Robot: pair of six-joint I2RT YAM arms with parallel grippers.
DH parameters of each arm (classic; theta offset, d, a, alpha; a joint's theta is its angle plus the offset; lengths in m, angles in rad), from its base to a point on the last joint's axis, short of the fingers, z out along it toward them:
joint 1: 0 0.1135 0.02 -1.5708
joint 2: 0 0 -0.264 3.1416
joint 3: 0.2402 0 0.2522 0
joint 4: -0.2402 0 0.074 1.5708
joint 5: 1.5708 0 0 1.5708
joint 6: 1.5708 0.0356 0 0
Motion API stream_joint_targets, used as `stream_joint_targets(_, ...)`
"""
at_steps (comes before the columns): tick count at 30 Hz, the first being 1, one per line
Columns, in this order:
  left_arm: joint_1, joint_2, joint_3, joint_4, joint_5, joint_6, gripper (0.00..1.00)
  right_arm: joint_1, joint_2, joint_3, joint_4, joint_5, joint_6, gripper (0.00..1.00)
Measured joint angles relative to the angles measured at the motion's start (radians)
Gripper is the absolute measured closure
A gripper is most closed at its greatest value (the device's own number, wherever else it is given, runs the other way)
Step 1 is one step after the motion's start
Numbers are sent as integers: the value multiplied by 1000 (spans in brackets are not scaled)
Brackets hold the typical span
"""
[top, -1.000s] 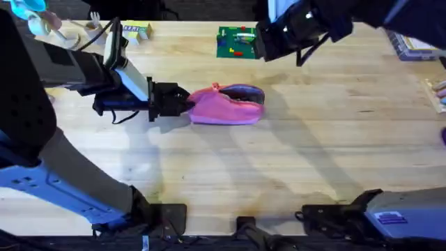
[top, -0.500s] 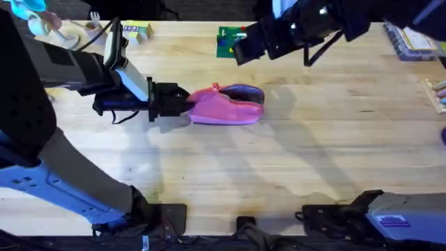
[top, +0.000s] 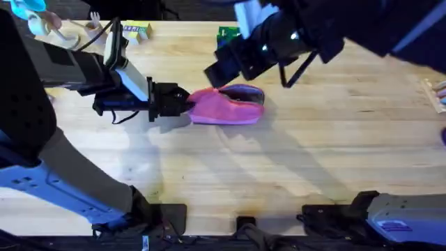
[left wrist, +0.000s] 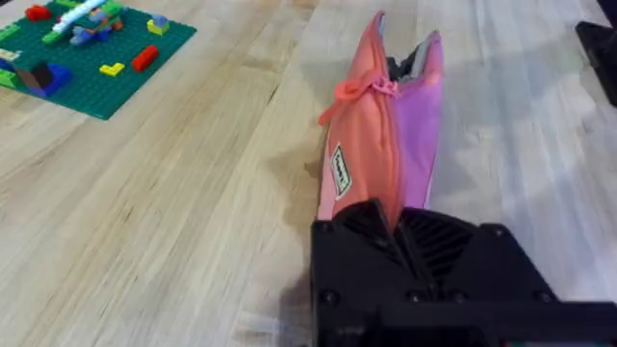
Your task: Unzip the bag, pick up the pens from the table one at a time and place them inside, then zip the bag closed.
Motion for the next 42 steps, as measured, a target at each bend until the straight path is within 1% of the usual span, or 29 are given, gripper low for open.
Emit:
stream_joint_targets(4, 0, 0, 0, 0, 0, 0, 958, 52, 0, 0, -2, -1, 0, 4)
stream_joint_targets(7, 0, 0, 0, 0, 0, 0, 958, 68, 0, 0, -5, -1, 0, 4)
stream_joint_targets(17, 0, 0, 0, 0, 0, 0, 958, 68, 0, 0, -4, 0, 2, 4)
stream_joint_targets(24, 0, 0, 0, 0, 0, 0, 958, 69, 0, 0, -4, -2, 32, 4)
stream_joint_targets(31, 0, 0, 0, 0, 0, 0, 958, 69, 0, 0, -4, -62, 81, 4)
stream_joint_targets(37, 0, 0, 0, 0, 0, 0, 958, 69, 2, 1, -14, -82, 139, 3)
stream_joint_targets(40, 0, 0, 0, 0, 0, 0, 958, 68, 21, 29, -51, -85, 153, 4)
stream_joint_targets(42, 0, 0, 0, 0, 0, 0, 958, 68, 50, 73, -82, -87, 166, 4)
